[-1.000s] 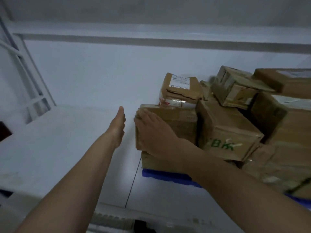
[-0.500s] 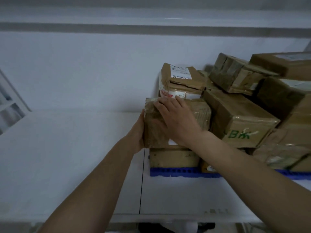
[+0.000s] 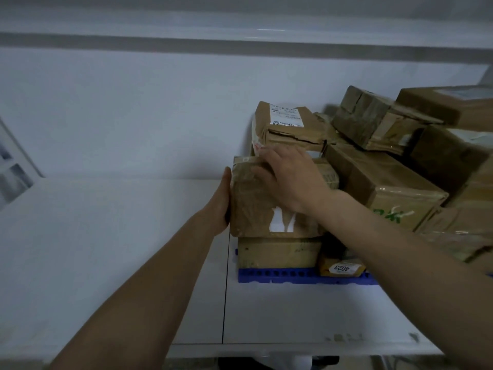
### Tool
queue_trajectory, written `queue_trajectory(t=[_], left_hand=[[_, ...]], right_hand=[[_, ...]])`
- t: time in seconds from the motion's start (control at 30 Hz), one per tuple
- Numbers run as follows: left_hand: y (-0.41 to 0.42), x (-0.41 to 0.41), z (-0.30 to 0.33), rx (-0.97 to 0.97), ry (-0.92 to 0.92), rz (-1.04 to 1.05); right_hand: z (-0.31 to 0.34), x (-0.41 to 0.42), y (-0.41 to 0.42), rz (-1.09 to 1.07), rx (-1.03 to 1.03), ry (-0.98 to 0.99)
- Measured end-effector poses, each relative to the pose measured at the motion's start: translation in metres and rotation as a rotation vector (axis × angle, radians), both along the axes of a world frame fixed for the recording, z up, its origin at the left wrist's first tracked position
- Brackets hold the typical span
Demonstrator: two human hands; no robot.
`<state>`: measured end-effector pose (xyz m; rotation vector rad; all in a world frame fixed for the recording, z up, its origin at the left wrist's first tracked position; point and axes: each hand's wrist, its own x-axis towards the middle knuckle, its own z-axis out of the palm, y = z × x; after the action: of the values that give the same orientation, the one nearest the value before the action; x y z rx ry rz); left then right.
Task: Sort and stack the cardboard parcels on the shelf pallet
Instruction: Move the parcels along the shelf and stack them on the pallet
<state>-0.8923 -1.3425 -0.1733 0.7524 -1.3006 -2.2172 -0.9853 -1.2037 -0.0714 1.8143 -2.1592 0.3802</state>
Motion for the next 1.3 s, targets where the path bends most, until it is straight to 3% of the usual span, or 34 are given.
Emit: queue_trajectory(t=[0.3, 0.77, 1.3], left_hand=[[-0.016, -0.016, -0.004, 0.070, 0.083, -0.072], [-0.030, -0.030, -0.021, 0.058, 0.086, -0.072], [-0.005, -0.009, -0.021, 0.205, 0.072, -0.048]], right_hand=[[0.016, -0.028, -0.025, -0.198, 0.147, -0.207], [0.013, -0.032, -0.025, -0.176, 0.174, -0.226], [0.012, -0.032, -0.023, -0.195, 0.178, -0.218]])
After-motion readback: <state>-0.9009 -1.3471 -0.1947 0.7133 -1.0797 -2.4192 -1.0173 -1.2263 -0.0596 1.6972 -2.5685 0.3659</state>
